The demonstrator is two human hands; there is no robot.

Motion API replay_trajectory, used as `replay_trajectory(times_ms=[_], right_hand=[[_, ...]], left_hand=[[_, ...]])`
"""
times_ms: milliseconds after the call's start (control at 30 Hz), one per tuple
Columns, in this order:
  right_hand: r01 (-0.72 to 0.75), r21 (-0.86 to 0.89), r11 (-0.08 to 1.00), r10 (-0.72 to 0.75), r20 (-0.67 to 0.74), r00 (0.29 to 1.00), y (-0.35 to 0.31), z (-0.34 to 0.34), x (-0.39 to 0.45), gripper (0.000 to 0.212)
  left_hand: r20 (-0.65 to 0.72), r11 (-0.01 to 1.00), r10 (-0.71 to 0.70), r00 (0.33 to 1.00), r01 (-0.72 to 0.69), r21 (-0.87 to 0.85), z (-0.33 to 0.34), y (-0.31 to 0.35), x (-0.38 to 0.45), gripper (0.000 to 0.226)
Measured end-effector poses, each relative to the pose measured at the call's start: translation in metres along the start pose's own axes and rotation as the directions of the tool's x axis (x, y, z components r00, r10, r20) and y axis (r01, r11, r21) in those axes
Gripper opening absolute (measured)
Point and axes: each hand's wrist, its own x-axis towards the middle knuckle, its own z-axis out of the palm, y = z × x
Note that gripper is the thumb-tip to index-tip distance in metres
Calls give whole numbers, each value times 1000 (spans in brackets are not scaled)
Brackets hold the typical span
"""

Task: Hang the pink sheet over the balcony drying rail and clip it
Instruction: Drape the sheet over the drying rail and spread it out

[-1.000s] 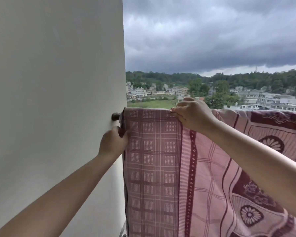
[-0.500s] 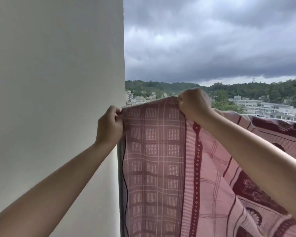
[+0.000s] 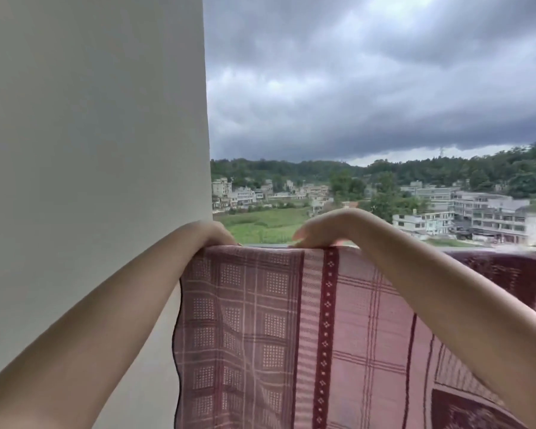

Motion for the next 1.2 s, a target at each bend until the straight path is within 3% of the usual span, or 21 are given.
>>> replay_trajectory(times_ms=[100, 200, 233, 300, 400, 500, 567, 767, 867, 967, 1033, 1100, 1133, 1200], right_hand=[[183, 33, 982, -157, -384, 910, -7, 4, -32, 39], [186, -145, 972, -235, -515, 824, -10, 29, -52, 35], [167, -139, 976, -216, -561, 799, -9, 36, -52, 36], [166, -61, 984, -165, -659, 734, -8, 43, -51, 37], [143, -71, 987, -150, -730, 667, -15, 49, -52, 37], [92, -169, 981, -190, -768, 612, -23, 54, -53, 38], [58, -231, 971, -220, -777, 590, -22, 54, -52, 36], [-100, -403, 910, -277, -770, 575, -30, 49, -60, 20], [-122, -447, 886, -275, -719, 638, -33, 29, -53, 23], [-141, -391, 909, -216, -734, 644, -36, 5, -38, 22], [-201, -298, 933, -98, -749, 655, -36, -5, -28, 22], [-246, -159, 956, 37, -768, 640, -34, -6, -19, 25], [-250, -77, 965, 99, -779, 619, -32, -4, -15, 25], [-239, 62, 969, 197, -780, 594, -29, 3, -10, 19]], left_hand=[[-11, 999, 13, 1000, -13, 41, 2, -5, 7, 53], [-222, 994, 42, 974, -64, -93, 3, -14, 5, 42], [-353, 977, 53, 934, -121, -173, 4, -16, 0, 31], [-607, 937, 59, 792, -254, -241, 11, -18, -24, 18], [-768, 907, 93, 634, -372, -197, 38, -26, -61, 30], [-761, 918, -22, 648, -289, -272, 69, -49, -78, 39], [-739, 904, -100, 666, -250, -348, 84, -64, -81, 32], [-749, 869, -61, 660, -334, -365, 93, -72, -83, 15], [-779, 864, -8, 627, -387, -321, 91, -76, -82, 11], [-755, 782, 32, 654, -487, -389, 82, -79, -81, 7], [-685, 631, -82, 724, -494, -598, 62, -78, -74, 20], [-632, 493, -198, 749, -481, -725, 38, -69, -61, 23], [-629, 481, -233, 742, -474, -737, 28, -62, -55, 17], [-676, 655, -280, 681, -379, -653, 12, -47, -50, 13]])
